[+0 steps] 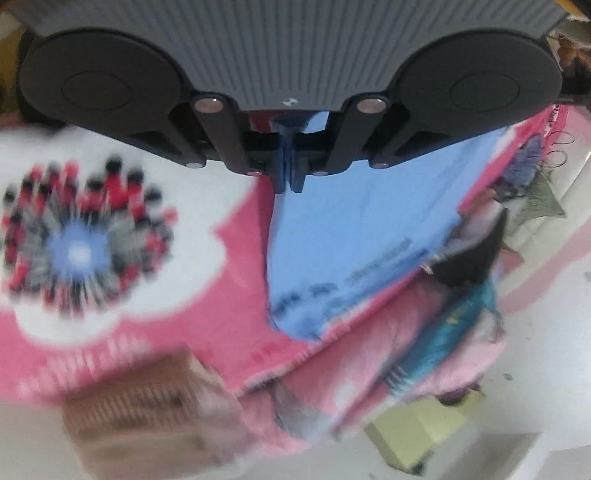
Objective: Fold clothes
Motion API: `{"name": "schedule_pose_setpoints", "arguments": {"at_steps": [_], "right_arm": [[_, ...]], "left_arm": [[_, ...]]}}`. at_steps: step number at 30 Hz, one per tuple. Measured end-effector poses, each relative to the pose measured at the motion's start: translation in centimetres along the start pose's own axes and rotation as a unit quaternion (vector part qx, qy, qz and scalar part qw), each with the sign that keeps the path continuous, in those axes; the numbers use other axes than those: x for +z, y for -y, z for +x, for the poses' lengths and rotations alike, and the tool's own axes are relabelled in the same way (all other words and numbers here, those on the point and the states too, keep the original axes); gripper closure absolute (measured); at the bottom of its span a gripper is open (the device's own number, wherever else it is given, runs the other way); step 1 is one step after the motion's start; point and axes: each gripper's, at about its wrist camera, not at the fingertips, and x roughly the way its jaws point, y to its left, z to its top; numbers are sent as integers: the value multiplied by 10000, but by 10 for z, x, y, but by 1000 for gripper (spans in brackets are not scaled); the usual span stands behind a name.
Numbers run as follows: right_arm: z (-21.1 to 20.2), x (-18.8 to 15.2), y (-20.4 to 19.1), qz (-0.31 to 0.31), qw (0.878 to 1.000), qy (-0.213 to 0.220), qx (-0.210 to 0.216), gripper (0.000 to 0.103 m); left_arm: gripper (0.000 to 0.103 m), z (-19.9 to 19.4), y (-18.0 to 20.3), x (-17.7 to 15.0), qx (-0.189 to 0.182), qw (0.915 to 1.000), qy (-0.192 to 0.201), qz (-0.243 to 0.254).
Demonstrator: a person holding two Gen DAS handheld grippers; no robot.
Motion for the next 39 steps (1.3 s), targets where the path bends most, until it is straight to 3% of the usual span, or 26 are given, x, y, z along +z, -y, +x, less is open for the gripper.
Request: {"name": "schedule_pose_setpoints", "arguments": {"at_steps": [2,4,8,12,19,24,31,37,39], "right_arm": [[-17,11,-5,-88,9998,159,103,101],[-14,10,-1,-63,10000,31,18,101],[-7,1,10,79,9996,-217,-135,102],[-15,3,13,300,9995,-87,-75,101],[-26,50,-7,411,9984,233,310,101],[-21,53,-8,316,9994,82,85,101],[5,8,18,343,9960,-521,-645,101],[4,-1,24,262,9957,-400,-794,98],[-1,2,25,210,9954,-269,-897,98]], "left_arm": [[101,-7,4,2,29,9999,6,157],[101,-5,3,1,116,9995,-90,285],[101,4,-8,-1,188,9993,-312,85],[101,-6,-12,11,-53,9996,-251,-85],[101,-33,3,40,-508,9987,35,19],[101,-22,-4,29,-347,9992,-202,24],[101,8,-29,2,3,9979,-638,-73],[100,13,-29,-1,178,9972,-699,208],[92,14,-28,-3,260,9962,-750,352]]}}
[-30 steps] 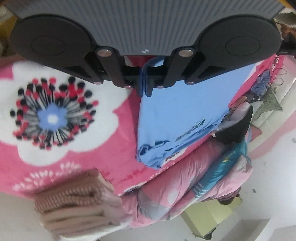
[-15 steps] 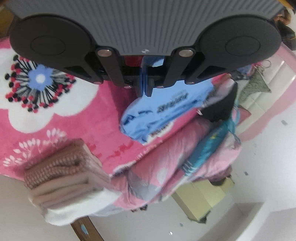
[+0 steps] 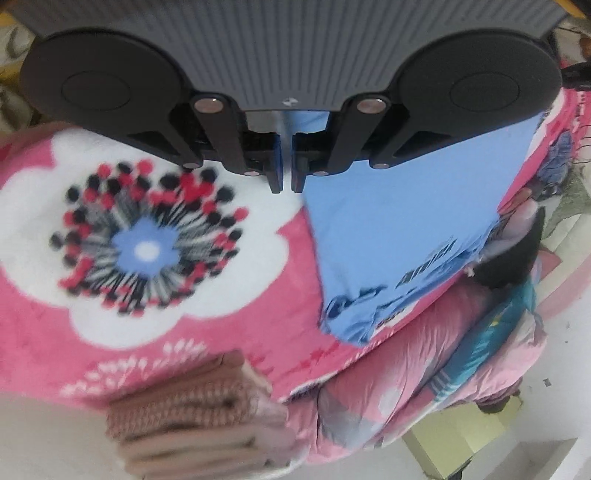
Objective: Fold clothes
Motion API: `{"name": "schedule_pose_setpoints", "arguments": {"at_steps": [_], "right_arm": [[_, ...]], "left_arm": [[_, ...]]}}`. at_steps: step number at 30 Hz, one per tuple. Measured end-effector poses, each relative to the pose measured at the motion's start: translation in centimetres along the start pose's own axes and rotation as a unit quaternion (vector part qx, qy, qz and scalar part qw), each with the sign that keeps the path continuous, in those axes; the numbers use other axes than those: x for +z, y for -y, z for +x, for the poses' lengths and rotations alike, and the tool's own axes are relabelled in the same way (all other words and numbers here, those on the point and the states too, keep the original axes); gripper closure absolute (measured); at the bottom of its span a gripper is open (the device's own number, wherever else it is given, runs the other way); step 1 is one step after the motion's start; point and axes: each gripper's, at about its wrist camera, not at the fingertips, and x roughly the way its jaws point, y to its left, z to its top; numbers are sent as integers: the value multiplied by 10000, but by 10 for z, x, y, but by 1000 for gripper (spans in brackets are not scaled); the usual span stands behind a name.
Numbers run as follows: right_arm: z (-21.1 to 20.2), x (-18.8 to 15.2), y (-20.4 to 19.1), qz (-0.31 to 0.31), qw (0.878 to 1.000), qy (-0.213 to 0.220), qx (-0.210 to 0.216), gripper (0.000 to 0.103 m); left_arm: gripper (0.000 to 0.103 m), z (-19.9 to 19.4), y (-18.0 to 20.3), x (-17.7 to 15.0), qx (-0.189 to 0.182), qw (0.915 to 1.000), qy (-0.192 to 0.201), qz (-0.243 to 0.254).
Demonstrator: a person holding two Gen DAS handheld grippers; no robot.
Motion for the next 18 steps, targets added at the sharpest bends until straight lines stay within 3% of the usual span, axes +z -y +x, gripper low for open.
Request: {"name": "schedule_pose_setpoints", "arguments": {"at_steps": [2,5,10,14,18], "right_arm": [[-5,2,5,99,9999,82,-100,97],[-12,4,11,200,9996,184,-117,97],[-20,7,-26,-610,9961,381,513,97],[-4,3,-87,-1956,9732,315,1171,97],[27,-12,-112,-2607,9545,20,1446,97]], "left_arm": [[88,-2,-1,-2,73,10000,-13,2],[73,-11,3,-1,275,9995,109,145],[58,-27,31,11,545,9941,501,796],[46,-16,68,28,205,9897,658,1252],[43,17,101,45,-196,9881,587,1406]]}}
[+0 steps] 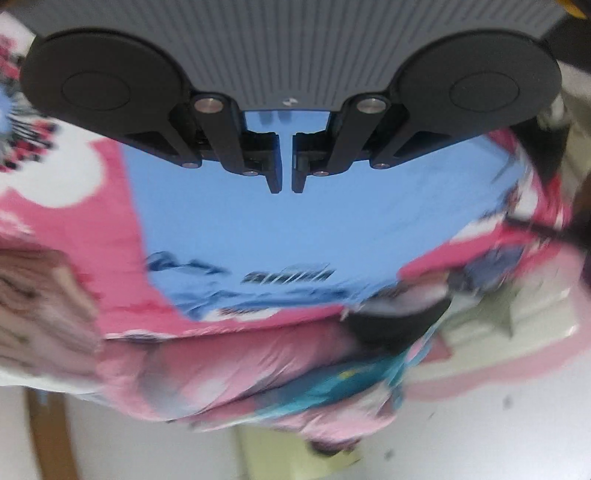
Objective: Fold clothes
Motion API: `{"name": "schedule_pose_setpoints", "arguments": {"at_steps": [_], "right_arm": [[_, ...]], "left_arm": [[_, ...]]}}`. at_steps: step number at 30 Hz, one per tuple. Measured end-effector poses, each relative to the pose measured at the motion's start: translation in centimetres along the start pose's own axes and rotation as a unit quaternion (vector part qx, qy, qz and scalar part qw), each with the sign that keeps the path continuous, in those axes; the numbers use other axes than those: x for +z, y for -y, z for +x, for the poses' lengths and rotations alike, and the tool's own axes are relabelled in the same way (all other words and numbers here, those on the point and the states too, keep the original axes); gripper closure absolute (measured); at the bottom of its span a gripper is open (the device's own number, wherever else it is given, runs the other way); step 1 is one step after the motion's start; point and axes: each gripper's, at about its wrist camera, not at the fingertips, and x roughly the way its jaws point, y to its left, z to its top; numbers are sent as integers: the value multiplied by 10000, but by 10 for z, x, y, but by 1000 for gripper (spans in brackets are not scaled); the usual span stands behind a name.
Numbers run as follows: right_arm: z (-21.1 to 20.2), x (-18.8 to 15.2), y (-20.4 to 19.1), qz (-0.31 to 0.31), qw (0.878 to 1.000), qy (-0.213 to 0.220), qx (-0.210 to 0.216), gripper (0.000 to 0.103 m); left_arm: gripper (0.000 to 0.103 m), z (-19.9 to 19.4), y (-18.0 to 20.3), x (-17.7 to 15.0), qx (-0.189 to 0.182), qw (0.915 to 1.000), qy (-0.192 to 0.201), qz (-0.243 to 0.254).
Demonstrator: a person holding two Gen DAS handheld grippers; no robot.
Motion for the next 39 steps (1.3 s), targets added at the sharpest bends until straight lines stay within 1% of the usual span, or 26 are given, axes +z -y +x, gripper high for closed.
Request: {"name": "schedule_pose_setpoints", "arguments": {"at_steps": [1,3,5,7,10,11,12,14,15,17,18,19,20,21,22,24,25,26,27,28,29,31,32,35,36,39], "right_arm": [[5,-6,3,-29,9999,-111,-27,97],[12,-21,15,-15,9983,-526,-265,101],[2,-24,23,104,9981,-568,-223,101],[-5,-11,26,-20,9966,-764,-310,100],[5,25,30,-133,9970,-595,-471,99],[9,37,32,-162,9971,-523,-524,96],[20,50,36,-175,9971,-474,-562,94],[47,74,44,-182,9971,-401,-623,78],[61,86,49,-186,9970,-365,-654,76],[98,102,54,-255,9962,-510,-654,75],[116,106,58,-153,9963,-650,-537,75],[134,109,62,0,9960,-805,-380,75],[151,110,69,181,9947,-988,-238,75],[167,109,76,376,9922,-1186,-103,75],[182,110,86,480,9897,-1345,-76,75],[210,119,120,643,9858,-1474,-479,79],[221,129,139,656,9837,-1456,-832,89],[231,141,157,626,9803,-1399,-1246,96],[237,156,173,565,9736,-1211,-1852,95],[237,172,186,478,9629,-896,-2499,90],[233,185,194,460,9555,-581,-2856,90],[215,201,198,686,9576,-63,-2798,90],[208,201,194,690,9610,20,-2677,90],[191,189,169,493,9731,-8,-2250,90],[188,182,163,423,9770,-114,-2086,90],[201,157,153,308,9840,-613,-1642,90]], "left_arm": [[43,9,4,5,-70,10000,6,18],[43,25,9,20,-219,9997,107,-27],[41,43,11,37,-357,9991,199,-59],[39,66,15,52,-358,9991,225,58],[37,103,23,68,-233,9990,230,317],[37,114,23,70,-139,9991,219,339],[37,125,23,71,-85,9991,212,350],[37,142,18,72,3,9991,238,340],[36,149,15,71,48,9991,264,331],[34,158,7,66,153,9987,333,352],[32,161,4,62,129,9984,398,378],[29,162,2,59,83,9981,468,401],[21,162,1,56,-26,9977,537,416],[17,162,1,56,-120,9974,559,434],[16,163,0,56,-178,9973,564,436],[12,164,-2,55,-272,9972,569,402],[12,164,-3,55,-323,9971,571,378],[11,164,-4,55,-366,9971,574,344],[11,164,-5,56,-383,9971,577,325],[11,164,-6,56,-396,9970,581,311],[11,164,-5,56,-394,9970,585,313],[11,165,-5,55,-384,9970,593,323],[11,165,-5,55,-386,9970,597,319],[11,165,-6,55,-415,9969,605,291],[11,165,-7,55,-422,9969,605,283],[11,165,-6,55,-393,9970,594,313]]}}
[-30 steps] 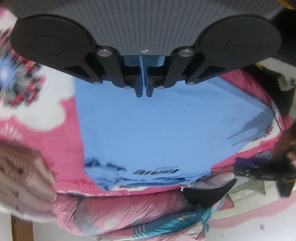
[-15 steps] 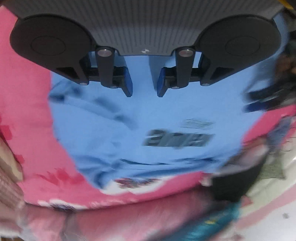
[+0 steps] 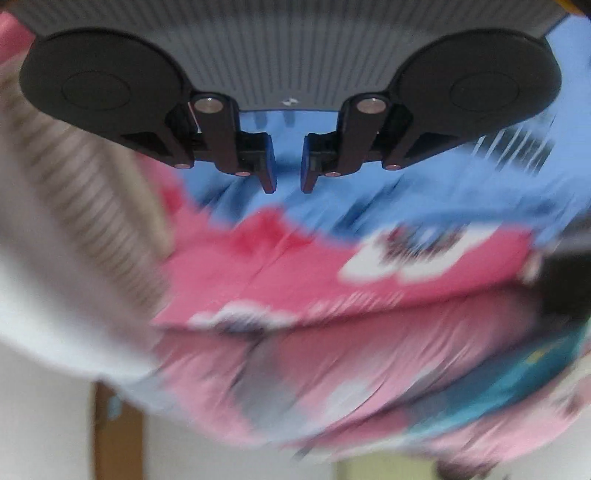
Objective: Fold clothes
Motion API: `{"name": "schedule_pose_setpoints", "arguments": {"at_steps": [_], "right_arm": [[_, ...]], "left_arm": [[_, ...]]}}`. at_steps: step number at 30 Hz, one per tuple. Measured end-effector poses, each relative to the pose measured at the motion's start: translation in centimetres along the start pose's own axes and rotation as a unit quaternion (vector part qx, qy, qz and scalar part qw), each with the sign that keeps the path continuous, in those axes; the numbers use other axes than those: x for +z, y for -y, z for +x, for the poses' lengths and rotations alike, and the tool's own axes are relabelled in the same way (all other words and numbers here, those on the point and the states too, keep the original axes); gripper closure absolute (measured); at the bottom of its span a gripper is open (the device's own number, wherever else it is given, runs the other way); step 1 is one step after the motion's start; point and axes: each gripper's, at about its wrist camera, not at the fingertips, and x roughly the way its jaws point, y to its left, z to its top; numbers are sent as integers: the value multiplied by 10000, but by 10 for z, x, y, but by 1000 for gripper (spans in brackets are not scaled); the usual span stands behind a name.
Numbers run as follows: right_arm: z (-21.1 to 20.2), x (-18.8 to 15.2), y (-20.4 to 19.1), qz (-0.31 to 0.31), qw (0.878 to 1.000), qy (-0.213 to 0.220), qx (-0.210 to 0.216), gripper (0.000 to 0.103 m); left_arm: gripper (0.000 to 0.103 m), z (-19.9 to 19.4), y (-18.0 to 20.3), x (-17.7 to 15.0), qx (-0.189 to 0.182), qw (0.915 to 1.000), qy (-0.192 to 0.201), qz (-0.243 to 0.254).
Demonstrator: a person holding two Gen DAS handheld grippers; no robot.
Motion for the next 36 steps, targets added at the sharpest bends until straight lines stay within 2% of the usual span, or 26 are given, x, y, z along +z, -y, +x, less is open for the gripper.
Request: {"name": "schedule_pose_setpoints", "arguments": {"at_steps": [2,4,7,9,10,13,15,17,19,20,21,22,24,25,28,31,33,35,36], "right_arm": [[26,-8,4,-6,9992,-392,126,90],[61,-7,22,6,9977,-671,-110,94],[71,3,56,369,9954,-505,-731,98],[58,6,71,712,9890,-416,-1230,94],[48,4,77,761,9889,-378,-1221,96],[-10,-11,69,689,9966,-265,-372,93],[-45,-31,57,529,9970,-280,492,93],[-71,-57,39,244,9896,-404,1359,93],[-87,-89,29,21,9824,-595,1772,93],[-90,-105,34,-30,9856,-693,1540,94],[-91,-120,44,-51,9909,-789,1093,95],[-98,-128,56,166,9941,-746,770,99],[-117,-137,85,856,9947,-507,256,100],[-127,-137,91,972,9947,-325,77,93],[-124,-125,75,803,9963,34,319,93],[-88,-102,31,159,9964,147,826,93],[-59,-89,12,-140,9941,51,1074,96],[-37,-87,22,14,9983,-170,562,97],[-38,-91,40,442,9981,-172,389,100]], "left_arm": [[11,0,1,0,35,10000,-9,41],[11,0,3,0,70,9999,-17,81],[11,0,4,-1,107,9999,-12,104],[11,0,5,-1,118,9999,-8,101],[11,0,4,-1,114,9999,-9,97],[11,0,4,-1,107,9999,-14,90],[11,0,4,0,109,9999,-15,93],[11,0,4,0,112,9999,-15,96],[11,0,4,0,98,9999,-14,83],[11,0,3,-1,77,9999,-10,63],[11,-1,2,-1,54,10000,-5,39],[11,-1,1,-1,24,10000,3,2],[11,-1,-1,0,-13,10000,14,-50],[11,-1,-1,-1,-11,10000,15,-47],[11,0,3,0,88,9999,-32,52],[11,1,12,-1,290,9990,-120,309],[11,3,17,-2,401,9980,-157,463],[11,3,19,-2,455,9974,-159,530],[11,2,19,-3,442,9976,-143,518]]}}
